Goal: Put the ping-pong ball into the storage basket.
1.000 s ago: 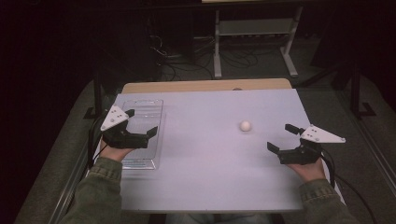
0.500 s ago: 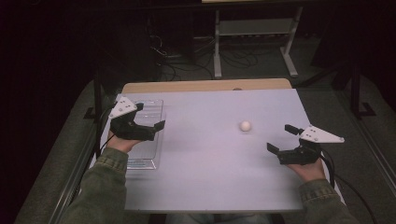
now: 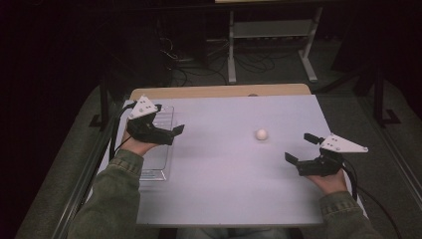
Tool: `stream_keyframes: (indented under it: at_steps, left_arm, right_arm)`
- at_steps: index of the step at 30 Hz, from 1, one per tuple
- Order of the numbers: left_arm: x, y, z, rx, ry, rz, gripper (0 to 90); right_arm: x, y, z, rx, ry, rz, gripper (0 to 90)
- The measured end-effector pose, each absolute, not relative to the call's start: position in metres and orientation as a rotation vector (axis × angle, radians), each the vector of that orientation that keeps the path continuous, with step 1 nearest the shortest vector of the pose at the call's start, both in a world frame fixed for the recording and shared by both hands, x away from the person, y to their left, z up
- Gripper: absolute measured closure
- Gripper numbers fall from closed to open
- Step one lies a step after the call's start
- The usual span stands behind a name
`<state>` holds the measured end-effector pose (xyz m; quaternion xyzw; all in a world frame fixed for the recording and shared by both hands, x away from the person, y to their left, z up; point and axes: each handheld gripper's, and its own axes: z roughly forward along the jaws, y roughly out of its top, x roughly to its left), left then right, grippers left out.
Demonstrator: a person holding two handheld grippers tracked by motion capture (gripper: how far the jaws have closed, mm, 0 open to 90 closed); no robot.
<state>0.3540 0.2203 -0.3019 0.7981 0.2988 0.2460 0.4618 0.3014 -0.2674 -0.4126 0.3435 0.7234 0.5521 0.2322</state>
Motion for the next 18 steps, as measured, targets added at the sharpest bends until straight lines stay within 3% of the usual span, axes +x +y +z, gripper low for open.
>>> stream_keyframes:
  at_steps: [18]
  left_arm:
    - [0.373, 0.190, -0.309, 2.029, 0.678, 0.533, 0.0]
  right_arm:
    - [0.301, -0.267, -0.413, 0.937, 1.993, 1.521, 0.0]
